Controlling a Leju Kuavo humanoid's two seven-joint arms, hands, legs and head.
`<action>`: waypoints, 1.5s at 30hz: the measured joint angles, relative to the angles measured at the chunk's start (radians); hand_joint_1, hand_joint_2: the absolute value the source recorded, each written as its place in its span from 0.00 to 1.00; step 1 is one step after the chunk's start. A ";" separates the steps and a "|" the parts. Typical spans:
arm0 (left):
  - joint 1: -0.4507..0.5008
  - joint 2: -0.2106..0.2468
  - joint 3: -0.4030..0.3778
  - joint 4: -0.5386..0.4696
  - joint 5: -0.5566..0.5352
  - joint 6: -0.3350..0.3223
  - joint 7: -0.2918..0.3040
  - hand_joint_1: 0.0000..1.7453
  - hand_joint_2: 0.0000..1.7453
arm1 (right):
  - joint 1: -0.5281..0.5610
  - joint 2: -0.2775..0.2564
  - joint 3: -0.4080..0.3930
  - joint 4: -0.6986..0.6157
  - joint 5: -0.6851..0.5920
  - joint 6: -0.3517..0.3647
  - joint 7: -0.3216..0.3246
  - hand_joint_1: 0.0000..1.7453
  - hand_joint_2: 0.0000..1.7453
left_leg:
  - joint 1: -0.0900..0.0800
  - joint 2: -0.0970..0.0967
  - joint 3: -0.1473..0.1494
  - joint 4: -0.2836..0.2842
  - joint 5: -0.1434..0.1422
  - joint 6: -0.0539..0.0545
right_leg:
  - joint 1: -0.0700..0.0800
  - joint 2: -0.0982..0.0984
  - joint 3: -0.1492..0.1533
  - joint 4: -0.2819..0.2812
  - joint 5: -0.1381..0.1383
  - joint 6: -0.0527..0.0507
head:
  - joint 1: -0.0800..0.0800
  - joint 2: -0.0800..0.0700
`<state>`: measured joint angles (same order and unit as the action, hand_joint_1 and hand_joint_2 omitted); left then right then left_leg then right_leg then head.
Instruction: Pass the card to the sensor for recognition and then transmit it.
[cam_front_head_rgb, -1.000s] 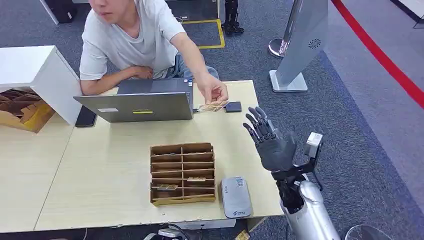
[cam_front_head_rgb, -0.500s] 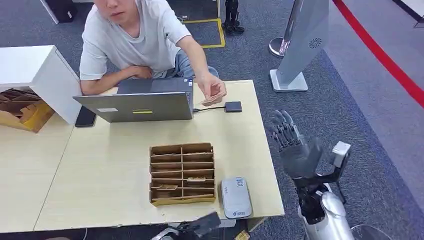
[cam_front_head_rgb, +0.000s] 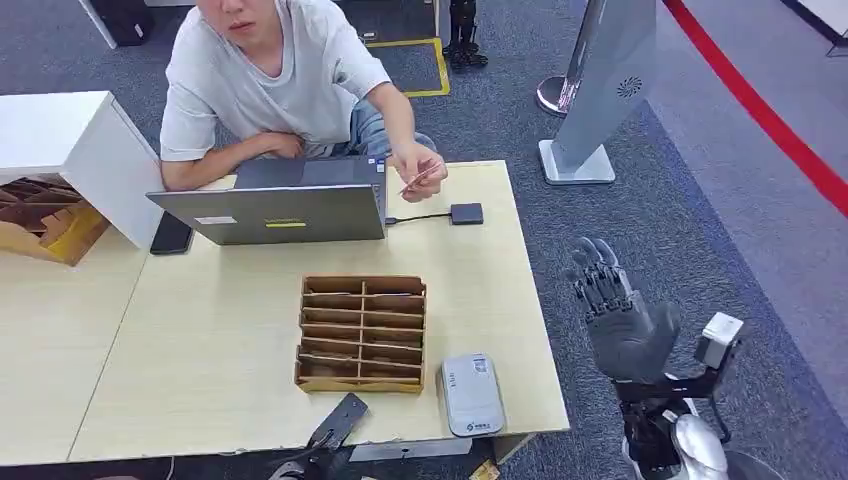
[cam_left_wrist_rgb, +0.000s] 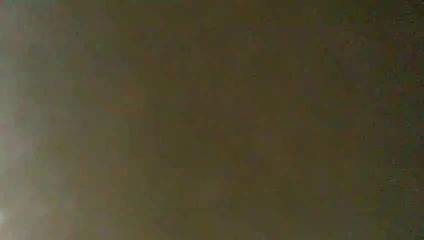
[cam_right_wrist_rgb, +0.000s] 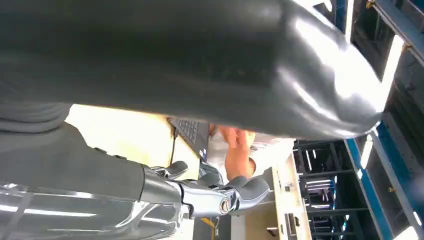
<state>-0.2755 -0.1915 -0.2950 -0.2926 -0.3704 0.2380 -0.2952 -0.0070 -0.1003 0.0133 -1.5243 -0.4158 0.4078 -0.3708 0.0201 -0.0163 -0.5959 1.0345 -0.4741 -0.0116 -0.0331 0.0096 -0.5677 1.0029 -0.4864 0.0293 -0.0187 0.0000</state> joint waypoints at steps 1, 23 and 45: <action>0.006 0.001 0.004 0.000 0.003 0.003 -0.002 0.00 0.00 | 0.008 0.000 0.000 -0.010 0.004 0.000 0.002 0.00 0.00 | 0.000 0.000 0.000 0.000 0.000 0.000 | 0.000 0.000 0.000 0.000 0.000 0.000 | 0.000 0.000; 0.047 0.010 0.041 -0.003 -0.022 0.076 -0.085 0.00 0.00 | 0.077 0.000 -0.008 -0.113 0.033 -0.021 0.013 0.00 0.00 | 0.000 0.000 0.006 0.000 0.000 0.000 | 0.000 0.000 0.005 0.000 0.000 0.000 | 0.000 0.000; 0.139 0.003 0.025 -0.136 0.057 0.076 -0.253 0.00 0.00 | 0.161 0.016 -0.066 -0.176 0.047 -0.031 -0.007 0.00 0.00 | 0.000 0.000 0.004 0.000 0.000 0.000 | 0.000 0.000 0.003 0.000 0.000 0.000 | 0.000 0.000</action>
<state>-0.1366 -0.1884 -0.2700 -0.4288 -0.3136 0.3143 -0.5478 0.1542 -0.0847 -0.0522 -1.6998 -0.3693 0.3765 -0.3780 0.0202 -0.0162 -0.5921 1.0341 -0.4745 -0.0112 -0.0329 0.0098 -0.5643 1.0024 -0.4868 0.0296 -0.0183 0.0000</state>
